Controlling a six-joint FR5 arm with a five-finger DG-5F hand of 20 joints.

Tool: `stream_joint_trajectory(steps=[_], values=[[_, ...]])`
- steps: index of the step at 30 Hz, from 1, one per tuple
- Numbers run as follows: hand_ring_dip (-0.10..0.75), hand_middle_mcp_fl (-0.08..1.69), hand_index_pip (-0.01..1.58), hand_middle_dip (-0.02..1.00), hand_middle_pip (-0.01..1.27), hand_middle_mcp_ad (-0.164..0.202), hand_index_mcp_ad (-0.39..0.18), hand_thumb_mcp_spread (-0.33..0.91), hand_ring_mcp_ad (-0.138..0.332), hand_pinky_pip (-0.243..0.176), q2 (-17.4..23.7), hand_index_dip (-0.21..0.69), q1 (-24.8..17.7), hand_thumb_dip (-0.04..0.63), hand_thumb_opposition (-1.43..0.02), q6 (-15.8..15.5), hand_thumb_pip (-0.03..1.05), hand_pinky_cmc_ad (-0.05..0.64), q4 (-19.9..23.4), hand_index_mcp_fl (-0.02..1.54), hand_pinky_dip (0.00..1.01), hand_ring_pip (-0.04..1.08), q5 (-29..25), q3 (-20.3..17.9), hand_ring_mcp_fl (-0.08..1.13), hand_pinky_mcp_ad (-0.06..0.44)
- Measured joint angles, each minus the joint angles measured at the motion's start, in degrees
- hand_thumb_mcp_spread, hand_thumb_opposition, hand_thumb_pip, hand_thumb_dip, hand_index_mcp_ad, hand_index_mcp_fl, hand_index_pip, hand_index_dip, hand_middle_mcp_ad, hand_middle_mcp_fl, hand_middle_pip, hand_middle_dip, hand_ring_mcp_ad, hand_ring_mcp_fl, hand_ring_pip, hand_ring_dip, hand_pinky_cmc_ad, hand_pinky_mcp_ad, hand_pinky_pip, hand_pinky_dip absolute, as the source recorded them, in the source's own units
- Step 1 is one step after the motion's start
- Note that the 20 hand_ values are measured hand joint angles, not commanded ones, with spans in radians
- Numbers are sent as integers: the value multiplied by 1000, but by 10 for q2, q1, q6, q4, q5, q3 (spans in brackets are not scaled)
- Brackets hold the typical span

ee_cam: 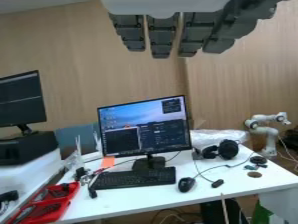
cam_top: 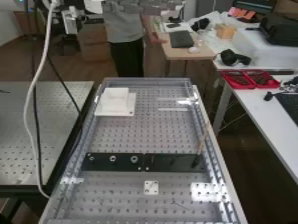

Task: Grab the paper clip and place it in the clear container

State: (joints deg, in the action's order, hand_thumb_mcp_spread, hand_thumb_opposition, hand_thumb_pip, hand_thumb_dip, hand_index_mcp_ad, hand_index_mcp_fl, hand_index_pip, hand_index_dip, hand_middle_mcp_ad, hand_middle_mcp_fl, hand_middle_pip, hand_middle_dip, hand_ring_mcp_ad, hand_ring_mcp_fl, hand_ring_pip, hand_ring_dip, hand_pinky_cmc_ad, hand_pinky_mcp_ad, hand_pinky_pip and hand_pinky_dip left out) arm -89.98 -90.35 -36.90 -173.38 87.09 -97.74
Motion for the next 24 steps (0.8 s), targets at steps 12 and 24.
stream_joint_trajectory(steps=[12, 24], values=[[58, 5, 56, 99, 82, 66, -7, 243, 63, -42, -9, -12, 17, 82, -525, 20, 421, 197, 54, 0, 333, 52, -5, -49, 0, 194], [82, 23, 75, 157, 105, 91, -7, 248, 119, -58, -54, -23, 97, 96, -679, 51, 534, 321, 80, 7, 466, 89, 86, -56, 3, 295]])
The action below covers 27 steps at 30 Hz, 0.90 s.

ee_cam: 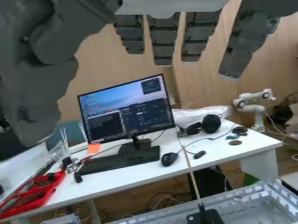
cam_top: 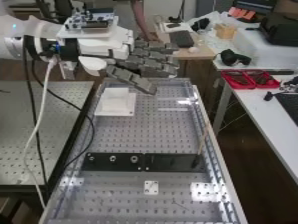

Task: Grab the paper clip and place it in the clear container

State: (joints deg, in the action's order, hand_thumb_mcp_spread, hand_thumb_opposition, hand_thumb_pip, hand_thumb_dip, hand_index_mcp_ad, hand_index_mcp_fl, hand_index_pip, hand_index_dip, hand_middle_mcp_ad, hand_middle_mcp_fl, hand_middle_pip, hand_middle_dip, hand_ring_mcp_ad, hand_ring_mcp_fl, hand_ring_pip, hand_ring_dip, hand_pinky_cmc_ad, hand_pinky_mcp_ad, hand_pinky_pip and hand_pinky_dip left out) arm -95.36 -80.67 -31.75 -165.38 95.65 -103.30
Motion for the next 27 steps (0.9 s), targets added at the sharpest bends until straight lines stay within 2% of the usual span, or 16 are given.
stream_joint_trajectory(steps=[4, 8, 12, 14, 16, 22, 27], values=[[84, 40, 82, 166, 115, 91, -7, 253, 119, -61, -25, -30, 29, 93, -698, 9, 545, 333, 9, 10, 478, 91, 36, 4, 3, 297], [87, 49, 82, 188, 117, 89, -7, 251, 117, -75, -49, -44, 52, 126, -712, 17, 562, 332, 23, 10, 487, 101, 63, 8, 0, 293], [89, 49, 86, 192, 113, 89, -7, 250, 120, -75, -60, -42, 63, 140, -730, 19, 569, 346, 33, 10, 494, 101, 75, 12, 0, 297], [87, 51, 82, 199, 113, 89, -7, 253, 120, -73, -68, -61, 69, 152, -744, 17, 604, 346, 40, 10, 499, 101, 79, 14, 0, 297], [98, 82, 87, 209, 113, 89, -7, 260, 120, -91, -76, -58, 74, 175, -759, 15, 630, 346, 47, 7, 494, 106, 82, 16, 0, 293], [103, 182, 87, 269, 117, 89, -7, 293, 120, -91, -104, -63, 92, 215, -771, 13, 709, 346, 62, 10, 494, 105, 104, 24, 0, 297], [112, 215, 87, 302, 113, 89, -10, 290, 120, -91, -128, -79, 112, 243, -785, 15, 714, 346, 69, 10, 490, 106, 126, 33, 0, 297]])
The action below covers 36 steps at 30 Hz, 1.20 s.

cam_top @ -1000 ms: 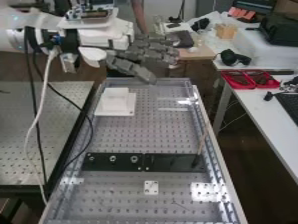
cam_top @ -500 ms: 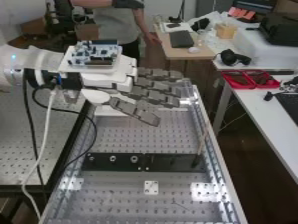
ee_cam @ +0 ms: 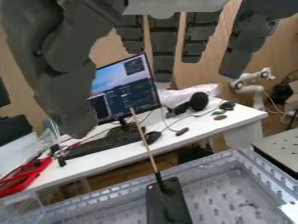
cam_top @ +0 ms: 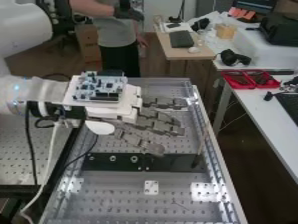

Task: Grab the paper clip and place it in the clear container

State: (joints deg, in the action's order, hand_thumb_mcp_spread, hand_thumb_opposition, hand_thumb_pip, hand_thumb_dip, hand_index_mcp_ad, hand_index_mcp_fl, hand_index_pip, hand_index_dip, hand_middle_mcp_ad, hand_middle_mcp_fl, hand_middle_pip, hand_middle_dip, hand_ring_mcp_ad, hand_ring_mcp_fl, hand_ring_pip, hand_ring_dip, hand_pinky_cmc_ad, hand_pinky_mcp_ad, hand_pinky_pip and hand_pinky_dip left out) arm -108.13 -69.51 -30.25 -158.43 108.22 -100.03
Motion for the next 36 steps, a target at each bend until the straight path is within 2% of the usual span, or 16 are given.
stream_joint_trajectory(steps=[2, 9, 15, 22, 26, 28, 36], values=[[115, 251, 87, 325, 113, 89, -7, 332, 120, -91, -11, -87, 9, 255, -798, 3, 721, 346, 7, 10, 494, 106, 10, 4, 0, 297], [134, 304, 87, 382, 113, 89, -12, 346, 117, -91, -46, -117, 34, 284, -799, 13, 761, 346, 26, 23, 454, 99, 42, 17, 0, 297], [161, 347, 94, 429, 117, 93, -24, 370, 120, -91, -78, -133, 50, 300, -799, 26, 794, 340, 46, 40, 403, 96, 71, 31, 63, 293], [218, 401, 101, 480, 215, 93, -56, 421, 120, -91, -114, -148, 65, 316, -798, 36, 799, 333, 57, 70, 328, 98, 105, 56, 145, 293], [258, 412, 103, 494, 265, 91, -58, 426, 120, -75, -129, -157, 74, 321, -799, 35, 801, 333, 65, 73, 290, 93, 120, 65, 178, 290], [276, 419, 103, 508, 293, 91, -75, 438, 120, -59, -132, -157, 76, 321, -803, 34, 801, 330, 69, 94, 272, 89, 123, 65, 195, 290], [321, 447, 101, 524, 405, 89, -96, 468, 101, -45, -140, -157, 81, 321, -813, 19, 771, 332, 119, 141, 209, 93, 118, 51, 230, 278]])
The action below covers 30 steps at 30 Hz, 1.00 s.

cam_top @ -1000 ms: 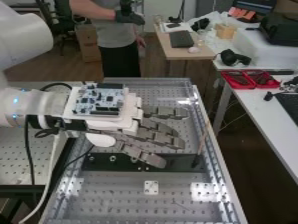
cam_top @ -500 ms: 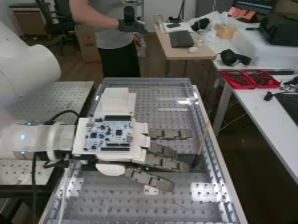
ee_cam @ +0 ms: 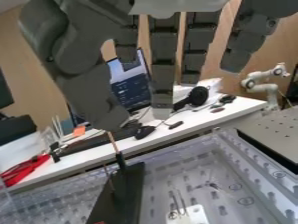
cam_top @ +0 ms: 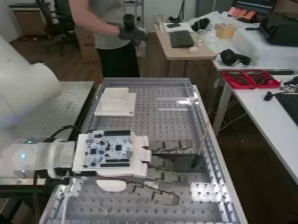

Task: Grab the paper clip and place it in the clear container

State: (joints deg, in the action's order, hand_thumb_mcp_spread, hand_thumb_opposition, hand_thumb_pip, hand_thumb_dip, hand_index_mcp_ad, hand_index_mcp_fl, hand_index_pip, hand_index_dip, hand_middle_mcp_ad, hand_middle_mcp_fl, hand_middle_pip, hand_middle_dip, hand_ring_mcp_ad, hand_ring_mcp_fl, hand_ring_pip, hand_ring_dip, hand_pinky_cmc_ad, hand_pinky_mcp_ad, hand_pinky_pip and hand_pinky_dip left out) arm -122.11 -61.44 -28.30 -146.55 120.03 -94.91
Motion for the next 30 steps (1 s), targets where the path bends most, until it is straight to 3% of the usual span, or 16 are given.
stream_joint_trajectory(steps=[5, 8, 17, 21, 30], values=[[347, 466, 101, 543, 461, 93, -105, 499, 87, -28, -11, -159, 1, 321, -813, 9, 759, 332, 52, 188, 206, 105, -11, -17, 265, 265], [353, 468, 99, 543, 478, 93, -115, 494, 86, -26, -16, -164, 1, 321, -813, 0, 759, 332, 71, 192, 194, 122, -12, -25, 265, 265], [353, 461, 117, 543, 518, 89, -122, 510, 84, -28, -36, -176, 1, 321, -813, -47, 759, 332, 86, 190, 194, 124, -2, -22, 265, 260], [382, 464, 134, 543, 565, 80, -138, 527, 66, -24, -44, -176, 2, 321, -813, -54, 759, 335, 85, 192, 194, 169, 1, -14, 269, 265], [438, 468, 134, 588, 681, 80, -152, 557, 51, -28, -60, -176, 1, 321, -812, -58, 747, 344, 87, 192, 194, 251, 1, -2, 271, 227]])
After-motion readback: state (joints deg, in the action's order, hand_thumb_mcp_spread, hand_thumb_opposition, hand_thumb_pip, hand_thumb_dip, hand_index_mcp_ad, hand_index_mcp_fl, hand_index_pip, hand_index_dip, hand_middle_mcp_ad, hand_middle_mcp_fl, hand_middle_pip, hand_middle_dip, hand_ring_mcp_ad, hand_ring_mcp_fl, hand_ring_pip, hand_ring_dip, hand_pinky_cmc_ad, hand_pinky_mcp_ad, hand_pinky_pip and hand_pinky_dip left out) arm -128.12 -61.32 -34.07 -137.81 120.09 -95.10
